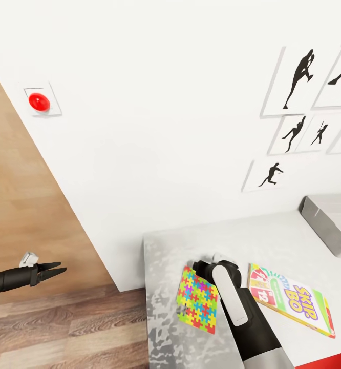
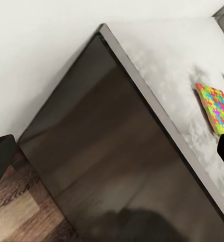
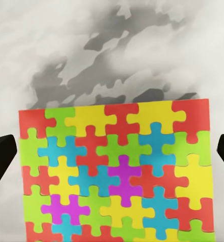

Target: Put all the toys in the child's room - the three board games (two on the bed and one on the table), the two jigsaw puzzles on the table, and the tennis ball on the table - inside the toy box on the table in the child's room.

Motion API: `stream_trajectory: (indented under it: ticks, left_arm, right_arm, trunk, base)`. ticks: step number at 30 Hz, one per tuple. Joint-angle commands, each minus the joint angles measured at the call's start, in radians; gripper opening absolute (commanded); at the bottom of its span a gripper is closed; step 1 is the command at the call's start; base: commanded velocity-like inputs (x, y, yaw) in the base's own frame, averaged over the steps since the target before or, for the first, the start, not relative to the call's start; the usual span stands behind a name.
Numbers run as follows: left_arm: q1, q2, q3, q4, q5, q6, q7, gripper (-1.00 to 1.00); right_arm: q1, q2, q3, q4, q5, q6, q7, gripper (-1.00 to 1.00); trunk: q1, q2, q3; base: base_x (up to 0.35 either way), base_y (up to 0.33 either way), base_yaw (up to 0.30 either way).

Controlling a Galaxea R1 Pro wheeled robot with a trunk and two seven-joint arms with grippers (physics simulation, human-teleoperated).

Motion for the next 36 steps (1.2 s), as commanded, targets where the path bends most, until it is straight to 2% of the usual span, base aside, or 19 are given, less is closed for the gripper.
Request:
stream_trajectory:
  ticks: [1,17,36]
  left_arm:
    - [-0.001,-0.001,0.007,-0.001,-0.011,0.011,-0.007,1.00]
    - [-0.001,-0.001,0.007,-0.001,-0.011,0.011,-0.006,1.00]
    - [-0.001,-0.001,0.007,-0.001,-0.011,0.011,-0.006,1.00]
  right_arm:
    - [-0.001,0.000,0.000,-0.001,-0.009,0.002,-0.010,1.00]
    - [-0.002,-0.002,-0.005,0.000,-0.014,0.005,-0.009,1.00]
    - [-0.006,-0.002,-0.005,0.010,-0.013,0.005,0.003,1.00]
  trunk:
    - [0.001,-0.002,-0.002]
    - [0.001,-0.002,-0.004]
    - [0.001,-0.002,-0.032]
  base:
    - [0.000,0.000,0.000]
    - [0.000,0.000,0.000]
    - [0.000,0.000,0.000]
